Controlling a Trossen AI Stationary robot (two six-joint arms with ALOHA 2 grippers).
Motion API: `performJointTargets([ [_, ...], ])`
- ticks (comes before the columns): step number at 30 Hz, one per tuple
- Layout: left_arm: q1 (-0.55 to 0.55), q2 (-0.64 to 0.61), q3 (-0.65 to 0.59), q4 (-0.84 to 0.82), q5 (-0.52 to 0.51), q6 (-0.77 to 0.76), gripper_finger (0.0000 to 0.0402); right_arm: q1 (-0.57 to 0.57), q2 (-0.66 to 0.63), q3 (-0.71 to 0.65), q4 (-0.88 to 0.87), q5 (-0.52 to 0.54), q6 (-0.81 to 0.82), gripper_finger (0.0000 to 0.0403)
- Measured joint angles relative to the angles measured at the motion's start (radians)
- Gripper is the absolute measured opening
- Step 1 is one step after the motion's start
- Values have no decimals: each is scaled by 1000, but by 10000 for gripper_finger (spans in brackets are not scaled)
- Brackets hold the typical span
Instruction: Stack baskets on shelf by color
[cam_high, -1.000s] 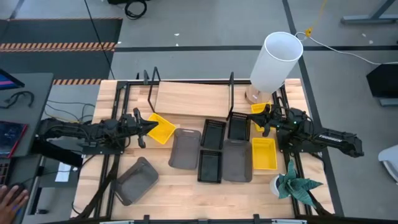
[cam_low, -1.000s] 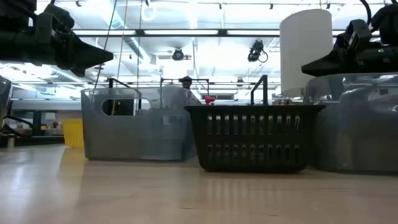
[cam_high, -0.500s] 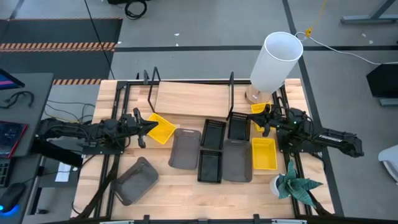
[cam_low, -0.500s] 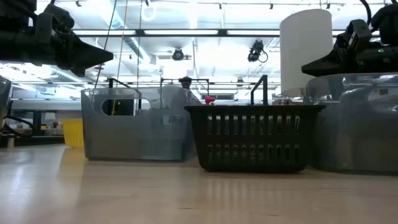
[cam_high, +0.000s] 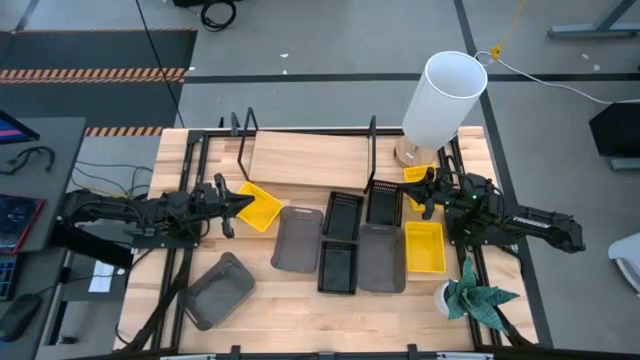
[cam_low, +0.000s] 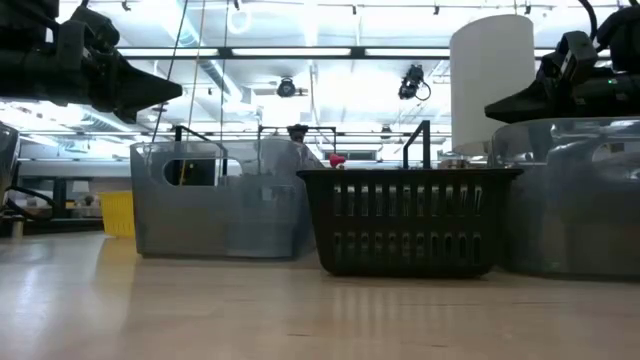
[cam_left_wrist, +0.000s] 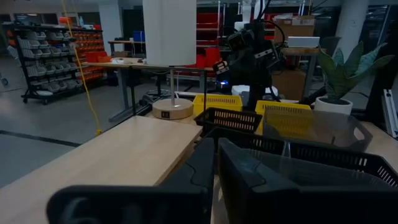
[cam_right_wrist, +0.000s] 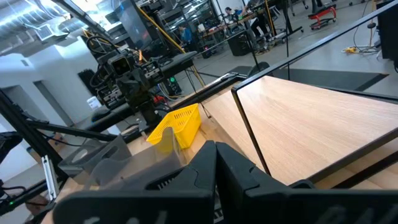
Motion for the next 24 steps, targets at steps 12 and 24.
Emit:
performJointTargets([
  [12,0,0,0,0,0,0,33,0,0,0,0,0,0,12],
  [24,0,0,0,0,0,0,32,0,0,0,0,0,0,12],
])
